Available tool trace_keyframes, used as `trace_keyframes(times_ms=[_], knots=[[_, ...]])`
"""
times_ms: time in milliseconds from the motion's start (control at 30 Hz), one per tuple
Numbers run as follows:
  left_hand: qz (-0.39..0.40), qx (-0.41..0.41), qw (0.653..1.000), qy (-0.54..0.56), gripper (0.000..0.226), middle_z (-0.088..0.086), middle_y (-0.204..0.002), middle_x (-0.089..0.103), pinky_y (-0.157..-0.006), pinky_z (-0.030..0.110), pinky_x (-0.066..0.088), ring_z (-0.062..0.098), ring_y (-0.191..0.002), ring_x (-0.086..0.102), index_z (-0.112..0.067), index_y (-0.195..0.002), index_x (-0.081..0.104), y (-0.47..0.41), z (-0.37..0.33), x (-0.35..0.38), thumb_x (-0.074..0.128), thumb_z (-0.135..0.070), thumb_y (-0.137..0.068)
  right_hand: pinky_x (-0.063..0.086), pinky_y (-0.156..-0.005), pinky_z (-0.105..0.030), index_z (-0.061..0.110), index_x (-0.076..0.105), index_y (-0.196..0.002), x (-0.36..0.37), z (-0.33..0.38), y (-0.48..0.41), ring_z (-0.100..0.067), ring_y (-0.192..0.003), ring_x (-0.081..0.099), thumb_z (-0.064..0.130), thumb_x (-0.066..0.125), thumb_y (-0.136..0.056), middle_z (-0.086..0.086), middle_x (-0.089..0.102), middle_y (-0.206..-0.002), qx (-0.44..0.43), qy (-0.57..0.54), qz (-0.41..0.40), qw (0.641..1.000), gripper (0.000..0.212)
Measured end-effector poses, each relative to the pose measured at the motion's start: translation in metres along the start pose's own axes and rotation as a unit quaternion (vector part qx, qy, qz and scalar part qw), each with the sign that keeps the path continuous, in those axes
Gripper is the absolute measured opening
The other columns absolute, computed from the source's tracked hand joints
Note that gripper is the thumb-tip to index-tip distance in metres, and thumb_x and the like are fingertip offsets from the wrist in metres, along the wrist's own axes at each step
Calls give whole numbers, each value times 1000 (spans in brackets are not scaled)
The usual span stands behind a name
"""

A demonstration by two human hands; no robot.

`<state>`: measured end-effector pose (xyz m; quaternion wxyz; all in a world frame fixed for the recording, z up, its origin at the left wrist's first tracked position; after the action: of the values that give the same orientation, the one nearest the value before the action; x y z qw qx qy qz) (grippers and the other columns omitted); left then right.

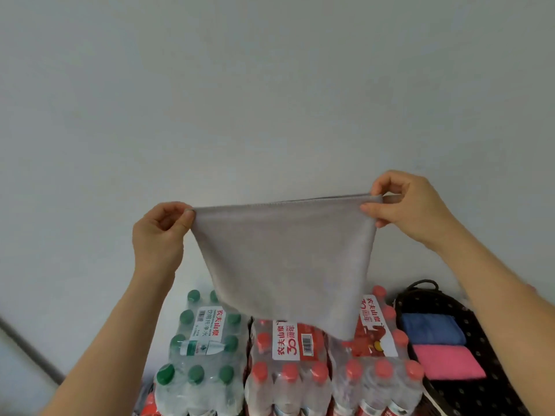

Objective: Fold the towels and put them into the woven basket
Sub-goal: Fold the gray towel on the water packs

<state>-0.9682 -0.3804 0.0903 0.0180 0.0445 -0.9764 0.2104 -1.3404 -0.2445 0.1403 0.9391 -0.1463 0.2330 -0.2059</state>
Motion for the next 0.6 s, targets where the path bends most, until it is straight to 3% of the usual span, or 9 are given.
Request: trace_keyframes(times_ms=[133,267,367,467,600], knots=[[17,45,998,48,22,-3,-63,61,-49,19,40,13,-51,49,-21,-83,64,-2,-24,10,59,-1,-91,58,-68,-23,12,68,-94,-19,13,-6,-10,-66,63,-11,74,-72,-6,62,-80,-32,-18,17,999,32],[67,-34,994,75,23,2,-71,67,-62,25,54,21,-60,61,-17,-81,66,34,20,7,59,4,-88,51,-68,-15,13,72,-80,2,-22,28,-5,-68,64,-2,79,-70,1,71,-74,24,75,131,988,19],[98,-143,985,0,10,8,-70,65,-63,28,53,24,-63,60,-10,-78,66,92,92,-2,65,-4,-85,54,-69,-19,16,70,-74,43,-87,80,-8,-71,67,3,81,-70,1,72,-76,98,145,232,957,17],[91,-254,955,-122,19,12,-66,65,-57,26,52,24,-61,57,-3,-74,67,164,165,-20,69,-18,-86,48,-65,-15,30,64,-66,88,-152,146,2,-70,62,9,75,-71,11,67,-71,140,215,324,910,24],[89,-304,921,-226,14,6,-69,66,-67,43,56,22,-62,61,-18,-78,68,216,206,-38,76,-6,-76,46,-65,-15,34,58,-67,123,-196,203,-1,-73,57,13,69,-73,14,62,-75,153,261,395,868,25]])
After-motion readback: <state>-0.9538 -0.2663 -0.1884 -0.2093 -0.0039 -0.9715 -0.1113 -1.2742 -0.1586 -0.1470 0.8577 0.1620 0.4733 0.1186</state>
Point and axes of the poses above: each hand's wrist, its own y-axis away from the middle knuckle, its own x-axis out of the palm, z = x × y, the point moved 10 cm from there along -y, towards the middle knuckle
